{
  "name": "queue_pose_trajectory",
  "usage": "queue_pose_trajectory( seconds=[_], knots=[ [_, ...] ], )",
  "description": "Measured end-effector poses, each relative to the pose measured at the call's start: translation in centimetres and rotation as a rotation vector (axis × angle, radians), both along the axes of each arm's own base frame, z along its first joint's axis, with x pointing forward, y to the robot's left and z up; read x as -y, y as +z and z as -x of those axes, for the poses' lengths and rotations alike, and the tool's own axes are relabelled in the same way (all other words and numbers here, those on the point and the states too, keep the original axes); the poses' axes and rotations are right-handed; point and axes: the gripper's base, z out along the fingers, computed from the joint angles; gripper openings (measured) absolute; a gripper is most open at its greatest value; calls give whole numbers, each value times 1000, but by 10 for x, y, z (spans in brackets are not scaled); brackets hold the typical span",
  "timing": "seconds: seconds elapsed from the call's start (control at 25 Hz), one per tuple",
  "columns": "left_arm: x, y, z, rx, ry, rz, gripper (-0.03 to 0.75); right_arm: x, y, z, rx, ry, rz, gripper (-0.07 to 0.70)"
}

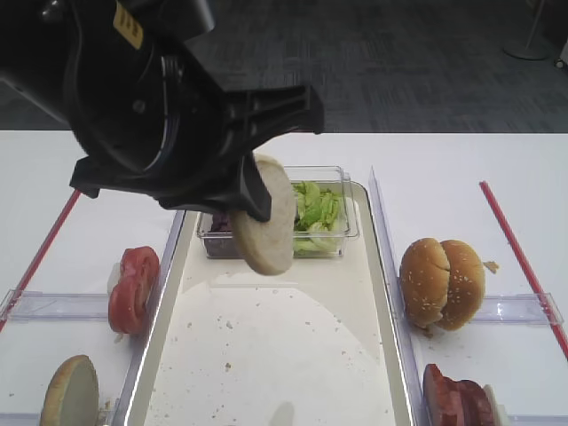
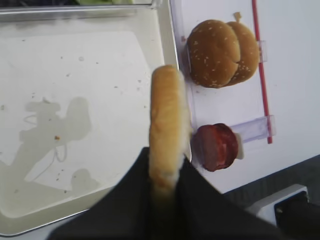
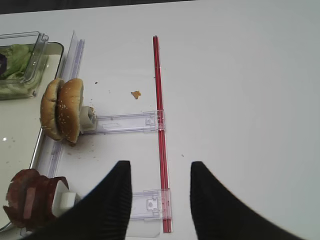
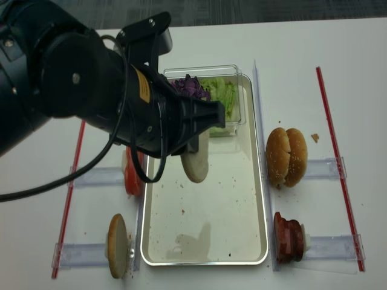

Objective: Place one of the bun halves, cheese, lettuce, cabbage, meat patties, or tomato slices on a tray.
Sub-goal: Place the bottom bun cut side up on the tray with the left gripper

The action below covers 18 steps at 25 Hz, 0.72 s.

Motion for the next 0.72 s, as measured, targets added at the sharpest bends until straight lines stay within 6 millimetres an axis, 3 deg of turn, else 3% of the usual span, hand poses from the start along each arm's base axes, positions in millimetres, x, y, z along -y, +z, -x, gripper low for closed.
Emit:
queue_pose_trajectory(
  seconds=[0.52,0.72],
  knots=[
    [7,5,-1,34,-36,84,31,0,0,0,0,0,0,319],
    [14,-5,-5,5,-58,76,31,0,0,0,0,0,0,319]
  ],
)
